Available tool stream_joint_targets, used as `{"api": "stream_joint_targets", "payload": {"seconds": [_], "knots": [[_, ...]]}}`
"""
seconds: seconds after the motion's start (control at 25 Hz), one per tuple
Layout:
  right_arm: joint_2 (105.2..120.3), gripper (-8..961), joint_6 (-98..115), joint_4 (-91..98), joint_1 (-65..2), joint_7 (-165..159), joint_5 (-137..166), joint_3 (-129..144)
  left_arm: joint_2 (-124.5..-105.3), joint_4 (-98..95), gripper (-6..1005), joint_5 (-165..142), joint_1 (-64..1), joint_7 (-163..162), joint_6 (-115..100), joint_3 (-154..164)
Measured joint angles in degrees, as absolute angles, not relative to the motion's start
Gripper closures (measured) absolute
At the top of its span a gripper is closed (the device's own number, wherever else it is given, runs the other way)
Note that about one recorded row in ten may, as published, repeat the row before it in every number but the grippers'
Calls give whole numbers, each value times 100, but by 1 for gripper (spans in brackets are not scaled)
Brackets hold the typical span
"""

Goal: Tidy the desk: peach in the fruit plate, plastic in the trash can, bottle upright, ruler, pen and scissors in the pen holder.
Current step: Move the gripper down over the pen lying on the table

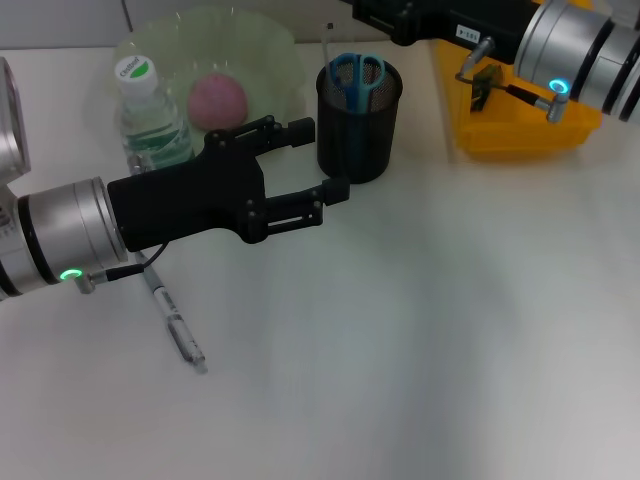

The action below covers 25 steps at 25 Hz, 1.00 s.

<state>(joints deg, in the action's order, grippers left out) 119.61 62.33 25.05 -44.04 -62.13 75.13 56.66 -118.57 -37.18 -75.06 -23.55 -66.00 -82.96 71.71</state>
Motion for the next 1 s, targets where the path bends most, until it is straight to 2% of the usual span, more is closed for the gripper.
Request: {"api": "stream_joint_targets", "payload": {"seconds": [0.16,0.24,0.28,0.44,0.64,1.0], "knots": [[11953,443,6797,2806,-3987,-6215,7054,5662,-11855,-3718,241,-7504,-2355,-6600,-8283,7168],[11938,443,7416,3278,-3373,-6298,6479,5660,-11855,-3718,244,-7504,-2347,-6600,-8281,7166],[11938,443,7416,3278,-3373,-6298,6479,5660,-11855,-3718,245,-7504,-2347,-6600,-8281,7166],[11910,444,8252,3750,-2423,-6603,5907,5313,-11856,-3718,249,-7504,-2334,-6600,-8279,7161],[11912,443,9251,3605,-1898,-6698,5891,4406,-11856,-3718,255,-7505,-2329,-6614,-8279,7156],[11908,442,10011,3000,-1422,-6690,5940,3754,-11797,-3801,264,-7550,-2382,-7431,-8271,7135]]}}
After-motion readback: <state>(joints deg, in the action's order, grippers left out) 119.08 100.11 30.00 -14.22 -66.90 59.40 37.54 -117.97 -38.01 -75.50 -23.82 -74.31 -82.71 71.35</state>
